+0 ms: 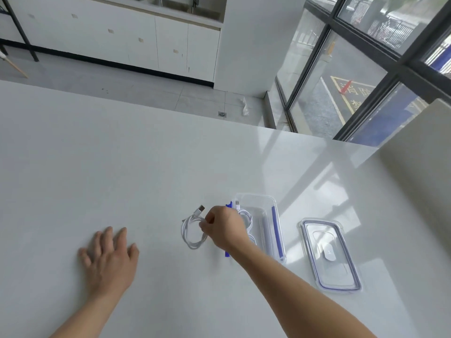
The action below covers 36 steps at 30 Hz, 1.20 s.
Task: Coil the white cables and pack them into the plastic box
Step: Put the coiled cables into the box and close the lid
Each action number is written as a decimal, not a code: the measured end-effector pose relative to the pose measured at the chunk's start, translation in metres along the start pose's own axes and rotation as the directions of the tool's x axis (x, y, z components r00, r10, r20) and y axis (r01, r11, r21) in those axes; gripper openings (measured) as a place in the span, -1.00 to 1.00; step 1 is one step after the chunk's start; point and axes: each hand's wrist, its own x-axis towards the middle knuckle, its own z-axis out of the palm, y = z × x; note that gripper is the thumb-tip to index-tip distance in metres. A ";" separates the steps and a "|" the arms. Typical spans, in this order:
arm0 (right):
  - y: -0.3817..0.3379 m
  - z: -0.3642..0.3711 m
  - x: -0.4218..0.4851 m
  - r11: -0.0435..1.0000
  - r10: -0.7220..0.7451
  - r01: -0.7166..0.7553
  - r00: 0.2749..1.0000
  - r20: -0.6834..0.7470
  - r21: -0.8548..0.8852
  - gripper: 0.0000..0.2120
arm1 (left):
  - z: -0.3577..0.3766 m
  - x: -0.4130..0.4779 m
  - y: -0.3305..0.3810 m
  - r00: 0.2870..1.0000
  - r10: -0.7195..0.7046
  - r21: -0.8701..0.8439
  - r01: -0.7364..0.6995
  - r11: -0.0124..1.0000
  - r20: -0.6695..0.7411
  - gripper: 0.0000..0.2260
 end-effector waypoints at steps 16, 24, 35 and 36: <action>0.105 -0.075 -0.005 0.955 0.166 -0.195 0.976 -0.145 -0.223 -0.86 | -0.039 -0.039 0.141 0.958 0.162 -0.418 -0.050 0.907 0.237 -0.58; 0.111 -0.070 0.020 0.917 0.165 -0.185 0.982 -0.086 -0.352 -0.87 | -0.045 -0.046 0.208 0.921 0.232 -0.555 -0.022 0.831 0.312 -0.50; 0.108 -0.059 0.028 0.876 0.099 -0.139 0.989 -0.109 -0.461 -0.77 | -0.038 -0.050 0.227 0.908 0.260 -0.561 -0.033 0.827 0.329 -0.67; 0.108 -0.058 0.028 0.871 0.093 -0.135 0.989 -0.111 -0.472 -0.74 | -0.037 -0.050 0.228 0.908 0.266 -0.565 -0.041 0.824 0.323 -0.67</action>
